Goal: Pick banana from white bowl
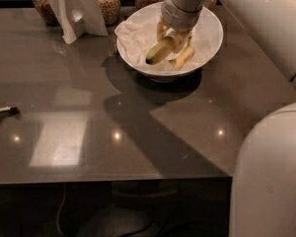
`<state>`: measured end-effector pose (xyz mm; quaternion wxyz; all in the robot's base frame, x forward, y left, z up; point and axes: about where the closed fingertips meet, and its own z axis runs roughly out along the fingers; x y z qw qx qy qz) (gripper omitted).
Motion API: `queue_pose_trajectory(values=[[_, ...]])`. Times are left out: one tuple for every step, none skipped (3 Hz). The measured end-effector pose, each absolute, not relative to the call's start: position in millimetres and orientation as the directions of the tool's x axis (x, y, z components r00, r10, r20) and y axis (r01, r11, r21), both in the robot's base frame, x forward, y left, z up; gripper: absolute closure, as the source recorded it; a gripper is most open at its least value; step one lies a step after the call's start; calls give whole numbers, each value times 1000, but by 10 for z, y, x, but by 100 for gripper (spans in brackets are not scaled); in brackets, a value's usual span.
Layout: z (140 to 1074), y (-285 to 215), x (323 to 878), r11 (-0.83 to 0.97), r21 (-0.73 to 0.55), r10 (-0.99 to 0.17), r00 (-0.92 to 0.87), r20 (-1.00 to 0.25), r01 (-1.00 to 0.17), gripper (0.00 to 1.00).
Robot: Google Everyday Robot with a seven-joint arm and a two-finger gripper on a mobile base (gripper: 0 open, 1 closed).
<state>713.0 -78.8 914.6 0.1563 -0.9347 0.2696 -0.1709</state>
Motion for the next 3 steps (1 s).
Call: queue_pose_trajectory(values=[[9292,-878,7032,-789,-423,-567,795,218,-446,100],[9398,-1011,6913,-744,-477,-577,810,105,-469,100],[9690,-1008,6741,-676,-554,-565,825,-34,-486,100]])
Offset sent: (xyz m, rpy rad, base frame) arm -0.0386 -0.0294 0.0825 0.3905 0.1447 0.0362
